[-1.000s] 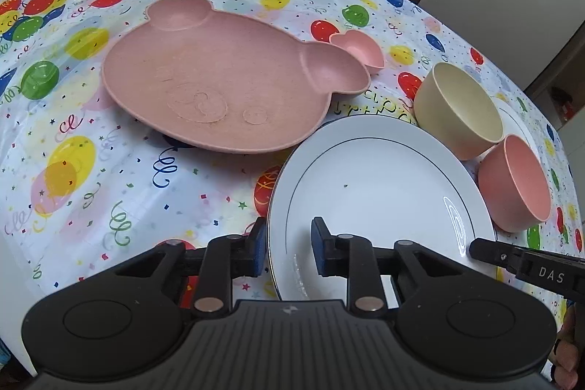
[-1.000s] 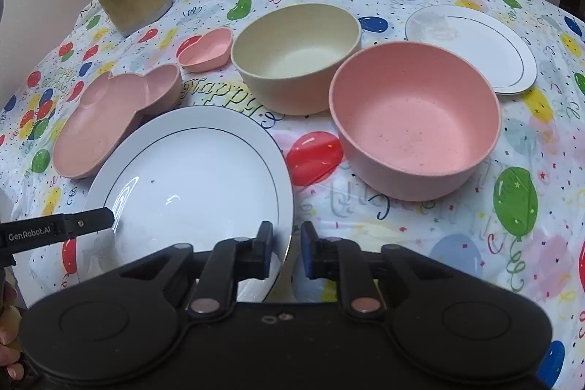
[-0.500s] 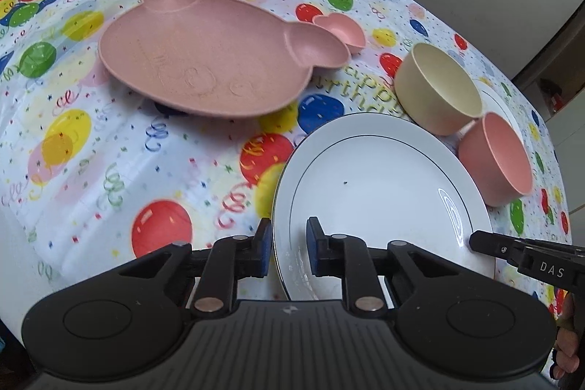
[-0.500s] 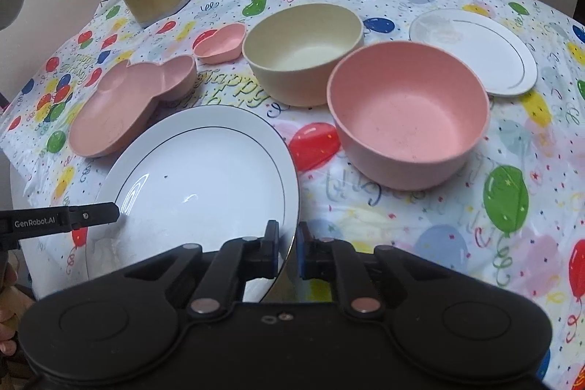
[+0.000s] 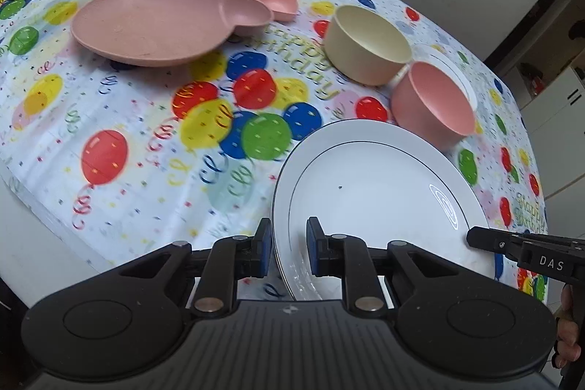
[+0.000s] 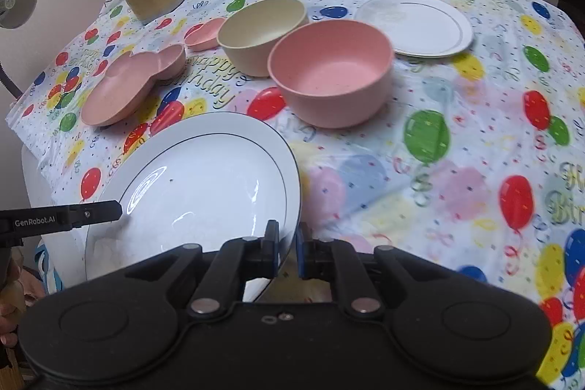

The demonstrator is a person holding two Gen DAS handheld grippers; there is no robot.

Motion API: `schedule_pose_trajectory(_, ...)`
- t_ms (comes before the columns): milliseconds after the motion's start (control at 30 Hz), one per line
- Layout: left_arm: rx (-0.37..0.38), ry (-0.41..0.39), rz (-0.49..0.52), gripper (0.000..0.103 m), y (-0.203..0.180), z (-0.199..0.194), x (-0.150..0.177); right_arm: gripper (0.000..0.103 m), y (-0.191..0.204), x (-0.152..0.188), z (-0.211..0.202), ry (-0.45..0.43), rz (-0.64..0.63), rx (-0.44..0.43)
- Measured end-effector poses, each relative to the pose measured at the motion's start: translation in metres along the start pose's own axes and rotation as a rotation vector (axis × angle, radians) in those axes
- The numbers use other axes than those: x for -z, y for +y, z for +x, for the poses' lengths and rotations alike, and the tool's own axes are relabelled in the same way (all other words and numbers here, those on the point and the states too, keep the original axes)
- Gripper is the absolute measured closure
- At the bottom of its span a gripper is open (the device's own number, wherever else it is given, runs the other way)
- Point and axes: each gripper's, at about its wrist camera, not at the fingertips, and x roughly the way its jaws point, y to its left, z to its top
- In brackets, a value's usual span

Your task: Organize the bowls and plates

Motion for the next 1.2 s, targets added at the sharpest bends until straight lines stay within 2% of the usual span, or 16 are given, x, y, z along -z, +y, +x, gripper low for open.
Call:
schedule_pose_trajectory(300,0.015,0.020,0.065,0.084,-0.036,0.001,0.028,0.094,-0.032,0.030,-0.024,0.004,0.023,0.023)
schedule_pose_trajectory(533,-0.005,0.042,0.066,0.084,-0.042,0.004,0.040,0.094,-0.043,0.044,-0.026,0.023,0.025,0.025)
schedule_pose_trajectory(967,-0.041,0.045,0.069,0.084,-0.043,0.005,0.046,0.094,-0.047,0.047,-0.020,0.071,0.031,0.017)
schedule_pose_trajectory(1200,-0.069,0.036,0.060,0.084,-0.041,0.000,0.049,0.092,-0.041,0.043,-0.029,0.066,-0.015,0.055)
